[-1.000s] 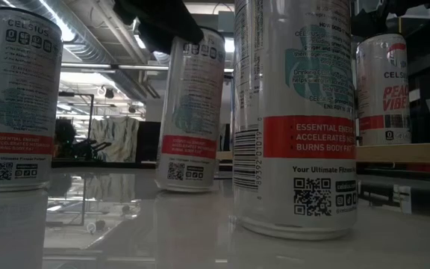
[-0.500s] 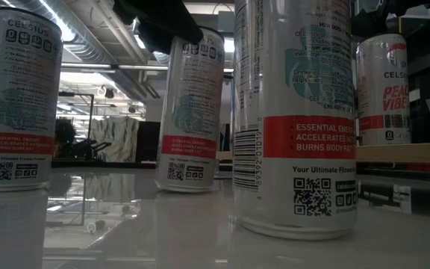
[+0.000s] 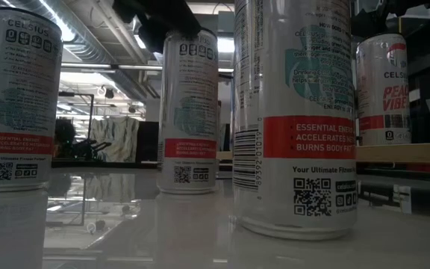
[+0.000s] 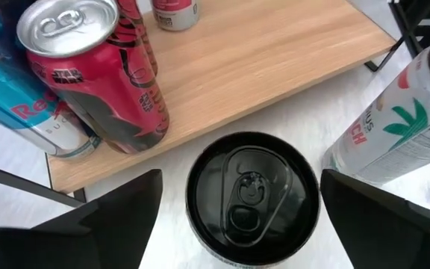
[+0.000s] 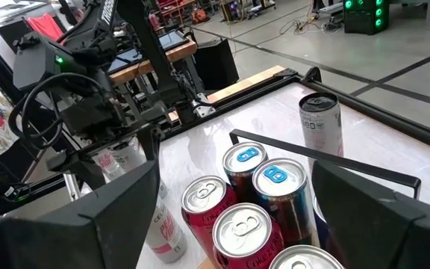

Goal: Place canned beverage on shelf
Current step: Put the white pink soda can on the shelf aligned with the other white pink soda can

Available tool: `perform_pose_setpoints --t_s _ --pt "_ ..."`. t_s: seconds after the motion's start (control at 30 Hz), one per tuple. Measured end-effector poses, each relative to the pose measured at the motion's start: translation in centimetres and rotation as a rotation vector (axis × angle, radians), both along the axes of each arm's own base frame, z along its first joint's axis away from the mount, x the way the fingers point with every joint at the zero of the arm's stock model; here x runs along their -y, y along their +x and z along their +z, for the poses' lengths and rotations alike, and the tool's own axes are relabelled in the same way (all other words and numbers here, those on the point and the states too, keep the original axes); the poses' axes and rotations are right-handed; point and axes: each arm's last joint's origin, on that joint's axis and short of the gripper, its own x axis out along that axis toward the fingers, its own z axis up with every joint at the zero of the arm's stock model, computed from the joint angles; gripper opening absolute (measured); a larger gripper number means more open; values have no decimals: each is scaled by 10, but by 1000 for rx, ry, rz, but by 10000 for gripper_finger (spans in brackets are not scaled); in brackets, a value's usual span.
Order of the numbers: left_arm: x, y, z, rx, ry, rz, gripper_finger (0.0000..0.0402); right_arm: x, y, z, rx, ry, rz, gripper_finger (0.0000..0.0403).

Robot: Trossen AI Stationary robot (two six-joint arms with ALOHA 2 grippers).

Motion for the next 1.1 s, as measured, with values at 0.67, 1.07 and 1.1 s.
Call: perform_pose_setpoints --t_s 0.67,1.07,1.1 --pt "-1 13 41 133 -177 123 351 0 0 0 0 0 0 342" --pt "5 27 93 422 -345 117 351 0 0 0 0 -1 0 342" --pt "5 27 94 432 -364 131 351 0 0 0 0 -1 0 342"
